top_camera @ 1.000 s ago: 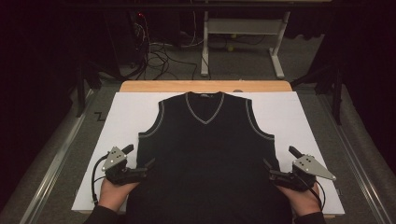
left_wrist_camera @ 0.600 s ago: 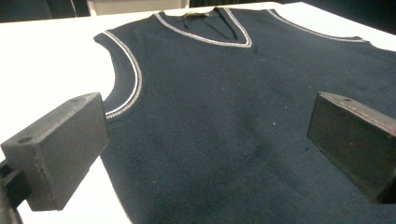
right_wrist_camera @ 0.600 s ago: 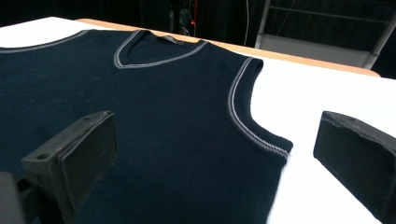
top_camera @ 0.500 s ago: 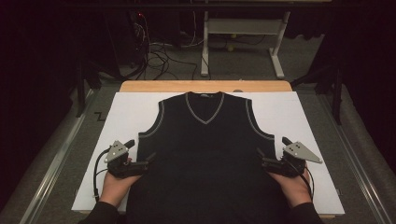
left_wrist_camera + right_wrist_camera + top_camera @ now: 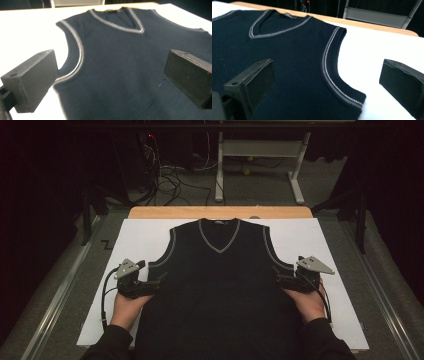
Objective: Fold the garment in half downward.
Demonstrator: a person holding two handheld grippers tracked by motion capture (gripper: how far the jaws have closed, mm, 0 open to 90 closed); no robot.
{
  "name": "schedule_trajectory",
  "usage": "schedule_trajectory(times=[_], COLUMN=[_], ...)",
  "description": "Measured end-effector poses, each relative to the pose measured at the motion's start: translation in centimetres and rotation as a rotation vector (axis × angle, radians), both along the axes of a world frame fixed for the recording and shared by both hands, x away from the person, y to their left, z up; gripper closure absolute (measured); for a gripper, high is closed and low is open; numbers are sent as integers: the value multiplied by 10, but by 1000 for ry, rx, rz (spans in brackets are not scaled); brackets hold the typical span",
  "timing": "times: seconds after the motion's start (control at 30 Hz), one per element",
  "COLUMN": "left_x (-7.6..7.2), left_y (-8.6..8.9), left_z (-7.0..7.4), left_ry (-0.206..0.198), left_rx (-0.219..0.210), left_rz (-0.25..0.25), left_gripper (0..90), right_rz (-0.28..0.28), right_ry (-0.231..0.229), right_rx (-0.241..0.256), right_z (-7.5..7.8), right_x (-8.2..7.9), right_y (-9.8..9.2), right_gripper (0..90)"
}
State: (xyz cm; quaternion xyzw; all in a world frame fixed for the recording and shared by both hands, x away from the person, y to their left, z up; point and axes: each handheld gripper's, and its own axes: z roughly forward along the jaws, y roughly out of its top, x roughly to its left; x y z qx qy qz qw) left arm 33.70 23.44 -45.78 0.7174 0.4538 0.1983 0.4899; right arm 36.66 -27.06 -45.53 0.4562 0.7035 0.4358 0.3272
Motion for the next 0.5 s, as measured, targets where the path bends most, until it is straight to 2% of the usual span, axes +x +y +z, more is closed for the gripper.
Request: schedule_trajectory(times=[0.07, 0.13, 0.17, 0.2, 0.23, 0.27, 0.3, 0.37, 0.4, 0.47, 0.5], left_x=[1, 1, 0, -1, -2, -1, -1, 1, 3, 3, 4], left_y=[1, 1, 2, 3, 5, 8, 10, 13, 13, 13, 12], left_z=[-2, -3, -4, -5, -6, -9, -12, -17, -21, -23, -25], left_ry=[31, 68, 73, 85, 106, 137, 170, 225, 254, 264, 274], left_rx=[25, 87, 117, 138, 150, 155, 147, 153, 144, 144, 151], left_rz=[13, 51, 71, 86, 98, 100, 89, 80, 86, 81, 75], left_gripper=[0, 0, 19, 19, 26, 39, 39, 99, 100, 146, 152], right_rz=[-1, -6, 2, 2, -1, -6, -6, -21, -26, -29, -27], right_ry=[6, 26, 58, 58, 101, 120, 120, 178, 195, 209, 245], right_rx=[2, -16, -32, -32, -49, -54, -54, -66, -71, -63, -56], right_z=[1, 1, -1, -1, -2, -3, -3, -7, -8, -10, -12], right_x=[-1, -2, -3, -3, -4, -5, -5, -8, -8, -9, -10], right_y=[-2, -2, -4, -4, -7, -9, -9, -16, -18, -21, -25], right_gripper=[6, 11, 17, 17, 31, 39, 39, 76, 100, 128, 172])
